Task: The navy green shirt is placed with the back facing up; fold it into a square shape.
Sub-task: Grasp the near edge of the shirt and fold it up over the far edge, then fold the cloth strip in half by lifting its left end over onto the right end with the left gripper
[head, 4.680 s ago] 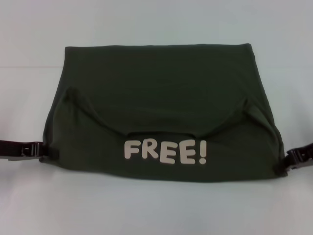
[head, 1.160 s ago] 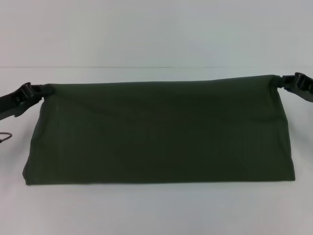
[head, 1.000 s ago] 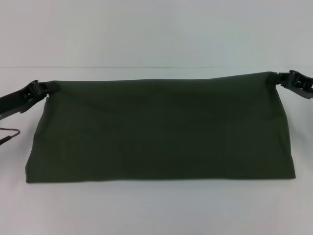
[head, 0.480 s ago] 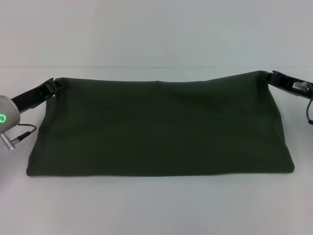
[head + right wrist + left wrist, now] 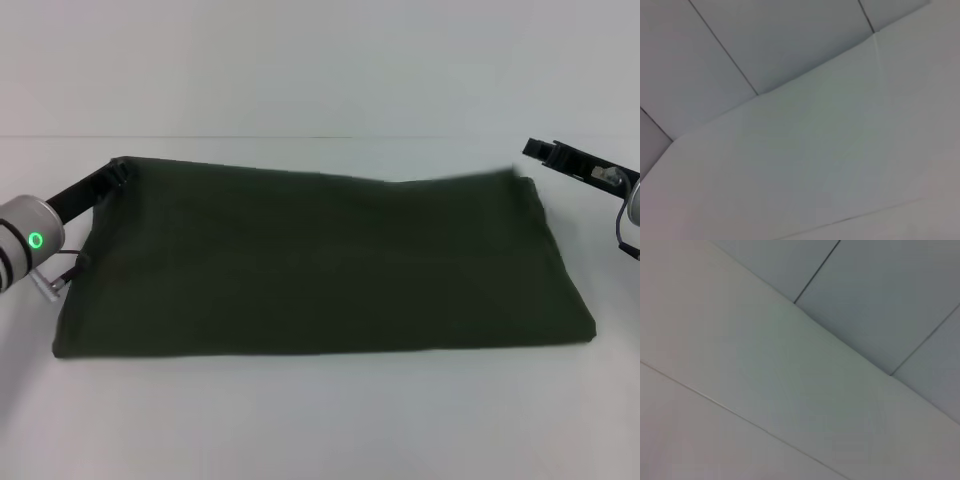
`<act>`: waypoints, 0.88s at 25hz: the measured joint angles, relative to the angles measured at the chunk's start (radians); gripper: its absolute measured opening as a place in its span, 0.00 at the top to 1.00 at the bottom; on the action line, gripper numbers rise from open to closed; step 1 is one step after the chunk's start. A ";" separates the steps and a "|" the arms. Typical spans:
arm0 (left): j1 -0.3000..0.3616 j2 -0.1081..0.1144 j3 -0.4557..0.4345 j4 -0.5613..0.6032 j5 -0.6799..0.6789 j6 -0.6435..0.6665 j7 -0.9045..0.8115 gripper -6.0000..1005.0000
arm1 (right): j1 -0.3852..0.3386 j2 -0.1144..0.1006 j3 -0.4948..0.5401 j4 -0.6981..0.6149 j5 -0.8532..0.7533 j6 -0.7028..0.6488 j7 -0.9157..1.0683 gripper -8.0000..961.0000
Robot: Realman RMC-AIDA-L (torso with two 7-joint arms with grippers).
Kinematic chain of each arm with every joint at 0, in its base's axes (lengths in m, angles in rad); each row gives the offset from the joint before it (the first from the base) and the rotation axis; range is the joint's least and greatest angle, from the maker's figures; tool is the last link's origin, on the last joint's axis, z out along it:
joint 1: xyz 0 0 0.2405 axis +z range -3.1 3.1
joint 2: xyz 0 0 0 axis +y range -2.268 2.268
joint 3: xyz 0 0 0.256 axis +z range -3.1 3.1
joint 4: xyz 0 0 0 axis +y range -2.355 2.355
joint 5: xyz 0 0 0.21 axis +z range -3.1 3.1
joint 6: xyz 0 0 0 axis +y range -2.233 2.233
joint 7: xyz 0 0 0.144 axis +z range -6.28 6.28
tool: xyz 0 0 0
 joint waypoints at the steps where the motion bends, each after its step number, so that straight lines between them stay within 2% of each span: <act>1: -0.003 -0.004 0.000 -0.011 -0.024 -0.018 0.028 0.96 | 0.001 0.000 0.000 0.008 0.016 0.006 -0.017 0.82; 3: -0.011 -0.005 -0.002 -0.063 -0.111 -0.046 0.134 0.95 | 0.002 0.001 0.000 0.022 0.049 0.013 -0.050 0.81; 6: -0.016 -0.005 -0.006 -0.116 -0.225 -0.052 0.262 0.88 | 0.004 0.003 0.000 0.041 0.094 0.015 -0.101 0.80; 9: -0.014 -0.006 -0.005 -0.152 -0.315 -0.047 0.366 0.82 | -0.002 0.003 0.000 0.052 0.125 0.012 -0.130 0.65; 12: -0.005 -0.003 -0.005 -0.159 -0.340 -0.042 0.384 0.75 | -0.022 0.003 0.000 0.051 0.136 -0.027 -0.144 0.51; 16: 0.017 -0.002 -0.005 -0.148 -0.342 -0.032 0.386 0.52 | -0.057 0.001 0.000 0.046 0.136 -0.105 -0.154 0.36; 22: 0.030 -0.001 -0.010 -0.147 -0.351 -0.026 0.400 0.31 | -0.091 -0.001 0.000 0.044 0.136 -0.173 -0.173 0.10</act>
